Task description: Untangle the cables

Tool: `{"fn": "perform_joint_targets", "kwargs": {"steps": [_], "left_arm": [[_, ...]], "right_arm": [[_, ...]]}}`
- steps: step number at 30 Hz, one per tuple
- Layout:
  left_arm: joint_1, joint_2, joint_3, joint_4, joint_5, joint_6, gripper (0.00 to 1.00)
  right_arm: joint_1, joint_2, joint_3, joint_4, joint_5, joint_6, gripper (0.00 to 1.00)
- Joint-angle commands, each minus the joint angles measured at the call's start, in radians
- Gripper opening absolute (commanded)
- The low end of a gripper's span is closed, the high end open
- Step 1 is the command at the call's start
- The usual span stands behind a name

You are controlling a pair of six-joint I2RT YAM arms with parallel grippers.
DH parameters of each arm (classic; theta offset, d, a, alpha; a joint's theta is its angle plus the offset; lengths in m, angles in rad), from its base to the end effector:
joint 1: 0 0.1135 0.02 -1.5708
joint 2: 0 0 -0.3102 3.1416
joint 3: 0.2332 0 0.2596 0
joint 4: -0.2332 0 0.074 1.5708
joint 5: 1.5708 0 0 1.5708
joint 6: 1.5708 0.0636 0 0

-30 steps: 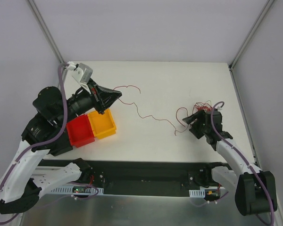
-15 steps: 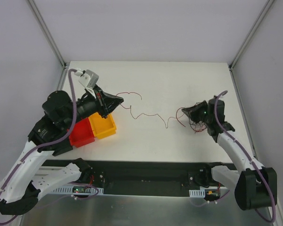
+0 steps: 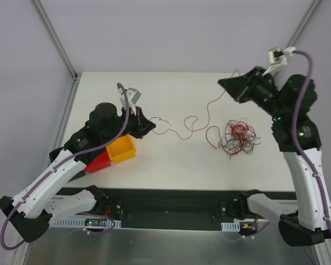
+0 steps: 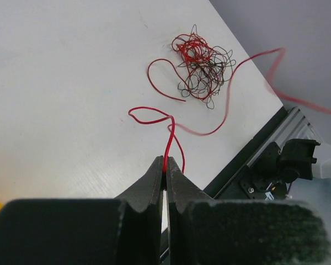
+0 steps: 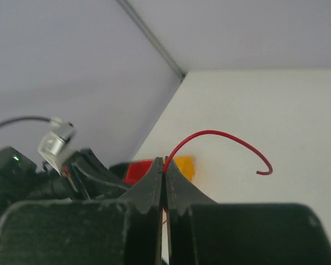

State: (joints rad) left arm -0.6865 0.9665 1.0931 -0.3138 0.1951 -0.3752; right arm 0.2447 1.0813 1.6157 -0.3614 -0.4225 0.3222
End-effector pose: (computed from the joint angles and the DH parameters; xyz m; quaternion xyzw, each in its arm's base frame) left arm 0.1629 -0.1494 0.4348 0.1802 0.7475 -0.3861 0.5095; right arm 0.1790 0.0716 0.5903 -0.1360 0.6348 0.3389 0.6809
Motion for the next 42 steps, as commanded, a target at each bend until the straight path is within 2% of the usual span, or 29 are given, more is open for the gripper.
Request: {"fn": "perform_joint_targets", "kwargs": {"steps": [1, 4, 9, 13, 16, 20, 22, 24, 25, 30, 33, 36, 37, 39, 42], "left_arm": [[0.001, -0.045, -0.047, 0.065, -0.022, -0.033, 0.0], [-0.001, -0.009, -0.094, 0.064, 0.001, -0.06, 0.0], [-0.001, 0.205, -0.098, 0.073, 0.027, -0.09, 0.0], [-0.001, 0.397, -0.039, 0.091, 0.026, -0.146, 0.0], [-0.001, 0.492, -0.006, 0.136, 0.067, -0.165, 0.0], [-0.001, 0.581, 0.034, 0.139, 0.109, -0.174, 0.0], [-0.001, 0.601, 0.037, 0.142, 0.124, -0.179, 0.0], [-0.001, 0.604, 0.028, 0.148, 0.13, -0.186, 0.08], [-0.001, 0.6, 0.016, 0.153, 0.133, -0.183, 0.14], [-0.001, 0.545, -0.041, 0.162, 0.127, -0.125, 0.5], [-0.001, 0.57, -0.024, 0.145, 0.193, -0.079, 0.58], [-0.002, 0.597, -0.007, 0.13, 0.184, -0.073, 0.64], [-0.004, 0.61, -0.001, 0.121, 0.169, -0.068, 0.69], [-0.016, 0.646, 0.033, 0.084, 0.111, -0.05, 0.99], [-0.036, 0.737, 0.106, 0.024, 0.075, -0.021, 0.99]], "right_arm": [[0.131, 0.0, -0.293, 0.091, -0.067, -0.014, 0.0], [0.221, 0.0, -0.434, 0.108, 0.016, -0.048, 0.0], [0.318, 0.066, -0.626, 0.183, 0.123, -0.063, 0.0], [0.335, 0.164, -0.701, 0.295, 0.045, -0.046, 0.01], [0.334, 0.236, -0.705, 0.292, -0.048, -0.04, 0.11], [0.334, 0.263, -0.752, 0.294, -0.098, -0.058, 0.31], [0.335, 0.238, -0.796, 0.294, -0.091, -0.09, 0.47], [0.334, 0.204, -0.845, 0.294, -0.061, -0.106, 0.6], [0.331, 0.189, -0.861, 0.292, -0.052, -0.112, 0.63], [0.297, 0.108, -0.91, 0.271, -0.042, -0.112, 0.66], [0.266, 0.013, -0.939, 0.259, 0.033, -0.091, 0.67], [0.231, -0.093, -0.958, 0.22, 0.126, -0.089, 0.69], [0.223, -0.128, -0.958, 0.205, 0.151, -0.097, 0.69], [0.212, -0.197, -0.953, 0.162, 0.201, -0.12, 0.7], [0.205, -0.297, -0.955, 0.116, 0.272, -0.144, 0.73]]}}
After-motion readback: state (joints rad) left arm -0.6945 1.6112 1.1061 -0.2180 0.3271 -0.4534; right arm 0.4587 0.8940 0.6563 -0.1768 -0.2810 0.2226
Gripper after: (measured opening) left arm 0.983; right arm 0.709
